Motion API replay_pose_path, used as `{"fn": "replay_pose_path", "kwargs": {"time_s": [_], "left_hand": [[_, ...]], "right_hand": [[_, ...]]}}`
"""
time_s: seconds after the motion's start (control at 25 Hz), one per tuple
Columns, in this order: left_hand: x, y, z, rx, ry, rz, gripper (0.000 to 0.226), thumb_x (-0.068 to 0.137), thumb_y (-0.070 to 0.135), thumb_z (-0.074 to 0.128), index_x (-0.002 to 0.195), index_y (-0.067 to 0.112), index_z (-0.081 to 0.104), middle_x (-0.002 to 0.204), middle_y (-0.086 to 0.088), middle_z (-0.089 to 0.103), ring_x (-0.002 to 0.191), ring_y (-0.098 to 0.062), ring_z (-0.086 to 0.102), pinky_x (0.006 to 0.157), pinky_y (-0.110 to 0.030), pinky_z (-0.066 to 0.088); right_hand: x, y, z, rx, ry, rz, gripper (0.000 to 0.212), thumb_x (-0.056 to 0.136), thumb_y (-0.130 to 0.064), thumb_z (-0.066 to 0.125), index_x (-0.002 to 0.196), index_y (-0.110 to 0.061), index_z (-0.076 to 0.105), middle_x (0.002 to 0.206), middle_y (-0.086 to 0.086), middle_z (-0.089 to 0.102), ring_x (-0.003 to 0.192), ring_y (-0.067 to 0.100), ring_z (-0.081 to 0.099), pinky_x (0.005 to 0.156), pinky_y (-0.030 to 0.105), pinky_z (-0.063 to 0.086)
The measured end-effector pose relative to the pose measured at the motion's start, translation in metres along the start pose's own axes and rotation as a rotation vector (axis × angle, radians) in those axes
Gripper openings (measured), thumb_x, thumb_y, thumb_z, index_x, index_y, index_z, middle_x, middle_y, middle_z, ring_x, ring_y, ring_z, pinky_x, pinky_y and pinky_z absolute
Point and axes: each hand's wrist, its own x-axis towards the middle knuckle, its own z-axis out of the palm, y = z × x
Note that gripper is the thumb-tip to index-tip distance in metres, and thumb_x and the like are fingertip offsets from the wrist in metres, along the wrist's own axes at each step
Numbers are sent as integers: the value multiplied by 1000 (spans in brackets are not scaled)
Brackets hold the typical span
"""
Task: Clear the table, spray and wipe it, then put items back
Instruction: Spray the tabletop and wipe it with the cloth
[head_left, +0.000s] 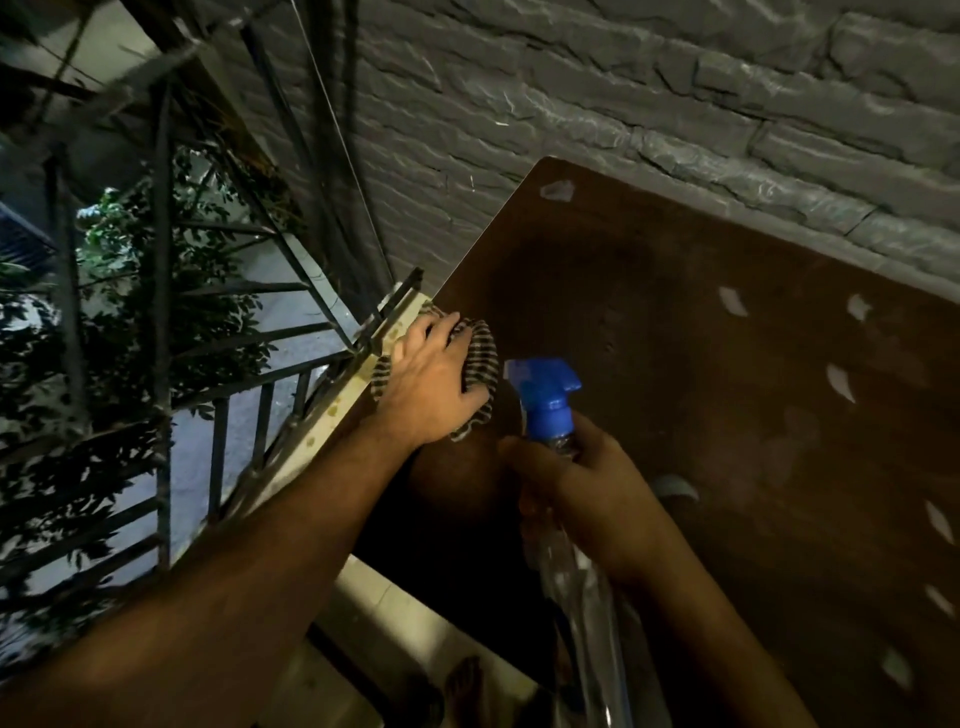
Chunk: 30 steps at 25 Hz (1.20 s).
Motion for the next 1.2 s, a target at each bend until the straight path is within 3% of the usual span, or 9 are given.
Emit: {"fn": "replay_pose_path", "kwargs": {"time_s": [0.12, 0.28, 0.48, 0.56, 0.64, 0.8, 0.92, 1.12, 1.2], "left_hand": [[12, 14, 2, 81, -24, 41, 69, 91, 57, 33, 151, 25, 21, 162, -3, 5, 148, -26, -9, 119, -49, -4], [-38, -15, 9, 40, -75, 351, 65, 93, 57, 17, 151, 29, 20, 162, 7, 4, 148, -12, -9, 119, -38, -4], [-1, -13, -5, 66, -58, 34, 60, 96, 52, 16, 151, 29, 20, 162, 0, 0, 148, -19, -8, 121, -41, -1], [-16, 0, 2, 139, -80, 275, 67, 91, 51, 6, 147, 25, 30, 162, -1, 8, 149, -20, -4, 121, -45, 3], [-46, -14, 7, 91, -140, 426, 67, 92, 54, 8, 148, 26, 30, 161, 4, 10, 149, -16, -2, 121, -44, 7], [-49, -32, -9, 64, -127, 235, 58, 99, 51, 24, 151, 29, 15, 160, 8, -3, 146, -12, -15, 120, -39, -9], [-90, -35, 4, 53, -136, 511, 55, 98, 50, 29, 149, 28, 28, 159, 10, 2, 146, -10, -12, 115, -31, -12], [-62, -36, -8, 26, -80, 70, 57, 99, 50, 22, 152, 29, 16, 162, 6, 1, 148, -14, -11, 119, -40, -7], [-79, -18, -4, 59, -82, 174, 58, 96, 48, 22, 150, 29, 22, 161, 7, 1, 148, -15, -9, 117, -35, -9]], "right_hand": [[6, -3, 0, 55, -24, 0, 18, 85, -16, 68, 100, -20, 61, 59, 1, 62, 50, 15, 58, 49, 28, 50], [7, 1, 8, 54, -32, -26, 12, 85, -15, 68, 93, -16, 60, 53, 0, 59, 47, 17, 55, 49, 32, 48], [2, -1, 13, 61, -40, -16, 18, 85, -10, 66, 102, -11, 60, 63, 9, 58, 52, 21, 54, 51, 34, 49], [2, 3, 17, 77, -33, -23, 18, 84, -13, 69, 99, -13, 60, 59, 6, 57, 51, 22, 54, 53, 36, 49], [-1, 6, 18, 81, -37, -27, 18, 82, -17, 71, 96, -15, 61, 56, 4, 56, 51, 21, 54, 55, 37, 49], [-7, 6, 20, 68, -30, -32, 14, 84, -12, 69, 95, -16, 61, 58, 4, 57, 53, 22, 55, 56, 37, 50], [-10, 11, 23, 62, -43, -40, 10, 85, -12, 67, 91, -16, 61, 54, 1, 56, 53, 22, 54, 56, 37, 49], [-16, 12, 36, 28, -60, -5, 13, 85, -13, 68, 93, -22, 63, 60, 2, 58, 57, 21, 57, 55, 37, 53], [-19, 12, 41, 20, -85, 1, 13, 86, -13, 66, 97, -18, 61, 62, 3, 58, 55, 19, 57, 54, 34, 53]]}}
